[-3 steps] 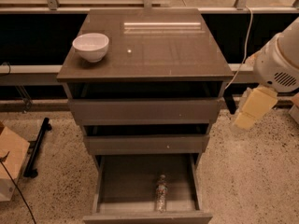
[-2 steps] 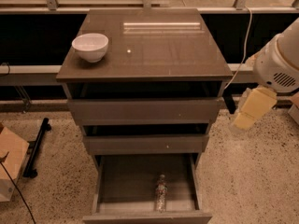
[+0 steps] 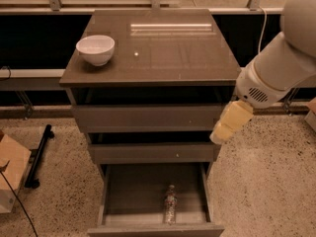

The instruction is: Pick water bottle from bottom drawer and place on counter

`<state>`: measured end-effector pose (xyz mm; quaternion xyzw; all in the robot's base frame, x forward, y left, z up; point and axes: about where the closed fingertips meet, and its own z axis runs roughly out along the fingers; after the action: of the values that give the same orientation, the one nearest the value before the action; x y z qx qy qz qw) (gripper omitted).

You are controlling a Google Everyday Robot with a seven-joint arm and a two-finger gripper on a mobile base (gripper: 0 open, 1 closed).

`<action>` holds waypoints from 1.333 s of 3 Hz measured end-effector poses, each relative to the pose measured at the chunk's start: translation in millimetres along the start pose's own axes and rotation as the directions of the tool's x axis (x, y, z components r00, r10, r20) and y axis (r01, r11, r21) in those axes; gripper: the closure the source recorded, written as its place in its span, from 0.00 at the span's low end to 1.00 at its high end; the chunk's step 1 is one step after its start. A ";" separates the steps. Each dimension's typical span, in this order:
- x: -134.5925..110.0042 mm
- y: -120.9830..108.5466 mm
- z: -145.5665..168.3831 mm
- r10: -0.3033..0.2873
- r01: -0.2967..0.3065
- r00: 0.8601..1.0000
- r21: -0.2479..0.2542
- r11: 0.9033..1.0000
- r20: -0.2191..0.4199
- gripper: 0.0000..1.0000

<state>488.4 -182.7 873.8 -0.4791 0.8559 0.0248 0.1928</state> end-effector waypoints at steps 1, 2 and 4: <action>-0.4 -0.8 49.8 0.119 -0.120 0.993 -0.033 0.992 -0.008 0.00; 1.8 4.0 89.7 0.203 -0.202 0.979 -0.105 0.974 0.001 0.00; 3.0 11.4 121.8 0.271 -0.270 0.963 -0.121 0.955 -0.015 0.00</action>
Offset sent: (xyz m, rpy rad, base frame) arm 0.0332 0.0309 -0.1267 0.2062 0.2028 -0.2116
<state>514.8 -151.3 758.5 -0.3684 0.9101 0.1037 0.1589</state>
